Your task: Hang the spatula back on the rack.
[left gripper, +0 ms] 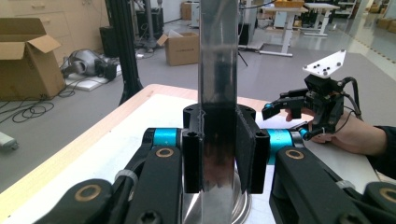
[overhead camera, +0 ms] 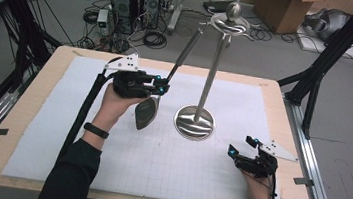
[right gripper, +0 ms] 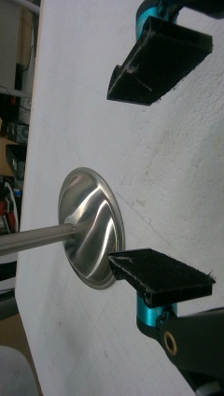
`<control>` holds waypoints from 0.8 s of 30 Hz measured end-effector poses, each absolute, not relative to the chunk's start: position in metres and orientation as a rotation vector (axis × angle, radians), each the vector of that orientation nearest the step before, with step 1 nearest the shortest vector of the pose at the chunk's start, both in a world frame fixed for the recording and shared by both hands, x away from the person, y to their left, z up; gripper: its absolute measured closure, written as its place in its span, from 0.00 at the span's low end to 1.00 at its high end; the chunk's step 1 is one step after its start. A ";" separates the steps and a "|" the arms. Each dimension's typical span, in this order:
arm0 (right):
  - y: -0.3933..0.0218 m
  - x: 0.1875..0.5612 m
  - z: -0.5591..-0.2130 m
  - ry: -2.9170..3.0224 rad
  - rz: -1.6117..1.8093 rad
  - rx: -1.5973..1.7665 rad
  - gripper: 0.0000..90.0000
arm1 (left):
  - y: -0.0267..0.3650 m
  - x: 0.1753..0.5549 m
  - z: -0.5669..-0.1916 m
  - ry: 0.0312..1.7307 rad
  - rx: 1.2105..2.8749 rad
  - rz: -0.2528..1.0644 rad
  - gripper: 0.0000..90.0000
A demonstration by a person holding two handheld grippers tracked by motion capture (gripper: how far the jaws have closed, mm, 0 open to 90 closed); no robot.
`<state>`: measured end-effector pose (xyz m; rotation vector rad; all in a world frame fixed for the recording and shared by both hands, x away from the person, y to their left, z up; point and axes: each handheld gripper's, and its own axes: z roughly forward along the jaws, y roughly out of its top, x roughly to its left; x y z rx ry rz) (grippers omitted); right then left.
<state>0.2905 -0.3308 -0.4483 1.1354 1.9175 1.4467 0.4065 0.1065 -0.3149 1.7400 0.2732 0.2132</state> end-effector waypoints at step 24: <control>-0.331 0.290 -0.448 1.921 1.446 1.131 0.20 | 0.114 0.398 -0.314 0.362 1.684 0.270 0.49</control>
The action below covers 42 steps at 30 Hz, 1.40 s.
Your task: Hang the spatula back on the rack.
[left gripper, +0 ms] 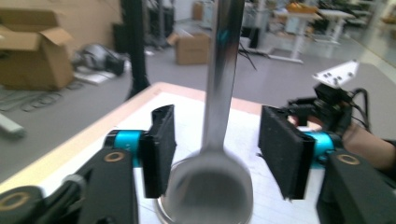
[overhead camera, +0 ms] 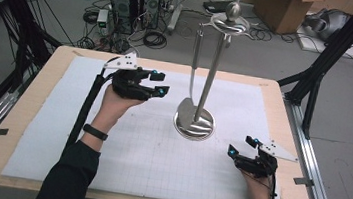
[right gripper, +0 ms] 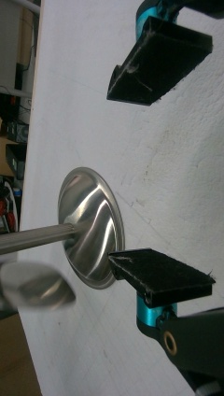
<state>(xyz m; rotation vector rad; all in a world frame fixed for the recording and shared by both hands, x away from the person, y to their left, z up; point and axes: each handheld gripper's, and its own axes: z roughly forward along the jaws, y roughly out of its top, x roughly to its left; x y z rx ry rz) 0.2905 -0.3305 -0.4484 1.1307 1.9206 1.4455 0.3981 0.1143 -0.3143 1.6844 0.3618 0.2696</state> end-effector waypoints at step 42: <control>-0.330 0.290 -0.448 1.917 1.436 1.138 0.20 | 0.286 0.309 -0.416 0.683 1.795 0.513 0.24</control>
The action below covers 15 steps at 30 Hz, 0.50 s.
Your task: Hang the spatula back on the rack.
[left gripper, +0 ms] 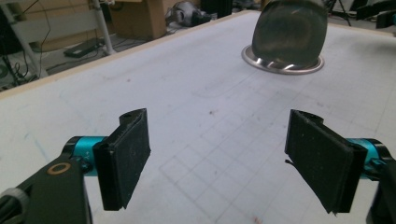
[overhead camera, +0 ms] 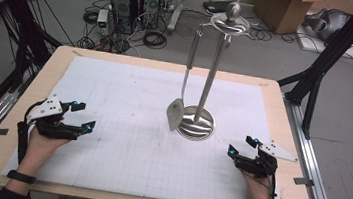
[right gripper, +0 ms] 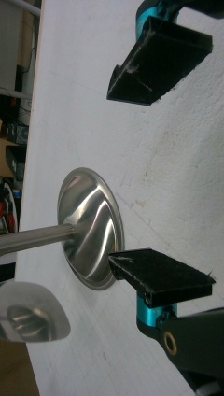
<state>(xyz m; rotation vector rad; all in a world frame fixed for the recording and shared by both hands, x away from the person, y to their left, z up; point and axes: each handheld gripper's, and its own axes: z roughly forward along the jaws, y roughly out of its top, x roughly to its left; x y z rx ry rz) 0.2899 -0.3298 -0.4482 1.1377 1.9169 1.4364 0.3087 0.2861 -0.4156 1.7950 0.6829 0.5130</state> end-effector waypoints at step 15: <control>-0.330 0.290 -0.448 1.916 1.436 1.135 0.20 | 0.322 0.303 -0.439 0.791 1.768 0.535 0.19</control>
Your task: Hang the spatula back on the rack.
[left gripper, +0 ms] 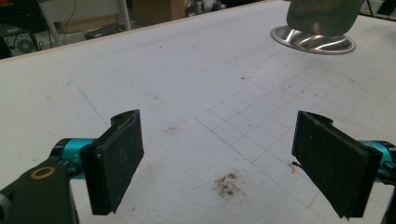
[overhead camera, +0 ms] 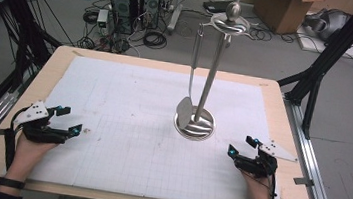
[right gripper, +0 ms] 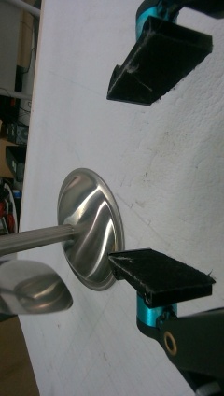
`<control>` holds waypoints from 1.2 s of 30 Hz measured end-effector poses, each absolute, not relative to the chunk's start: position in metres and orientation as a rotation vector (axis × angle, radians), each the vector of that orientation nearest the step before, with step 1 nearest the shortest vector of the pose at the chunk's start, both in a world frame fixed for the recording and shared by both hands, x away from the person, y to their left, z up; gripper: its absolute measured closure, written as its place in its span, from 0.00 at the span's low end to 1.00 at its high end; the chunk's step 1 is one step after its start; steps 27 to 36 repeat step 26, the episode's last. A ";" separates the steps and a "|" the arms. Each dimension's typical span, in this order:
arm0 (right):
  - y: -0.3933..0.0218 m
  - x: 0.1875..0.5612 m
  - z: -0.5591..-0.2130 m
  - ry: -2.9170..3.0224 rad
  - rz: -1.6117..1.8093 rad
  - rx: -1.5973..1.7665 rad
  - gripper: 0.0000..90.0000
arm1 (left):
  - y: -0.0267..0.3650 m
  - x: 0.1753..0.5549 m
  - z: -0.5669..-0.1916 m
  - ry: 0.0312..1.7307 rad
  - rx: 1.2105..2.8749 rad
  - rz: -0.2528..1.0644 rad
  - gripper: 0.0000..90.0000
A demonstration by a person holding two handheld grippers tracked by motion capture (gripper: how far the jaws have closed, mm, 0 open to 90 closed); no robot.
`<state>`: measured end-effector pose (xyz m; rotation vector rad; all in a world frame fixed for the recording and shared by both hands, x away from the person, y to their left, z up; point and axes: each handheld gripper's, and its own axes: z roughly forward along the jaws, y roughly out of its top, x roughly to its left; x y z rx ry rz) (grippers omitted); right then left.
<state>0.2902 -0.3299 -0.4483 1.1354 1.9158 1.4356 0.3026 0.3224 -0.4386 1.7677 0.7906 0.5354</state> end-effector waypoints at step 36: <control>-0.330 0.290 -0.448 1.918 1.439 1.135 0.20 | 0.332 0.305 -0.448 0.841 1.751 0.538 0.19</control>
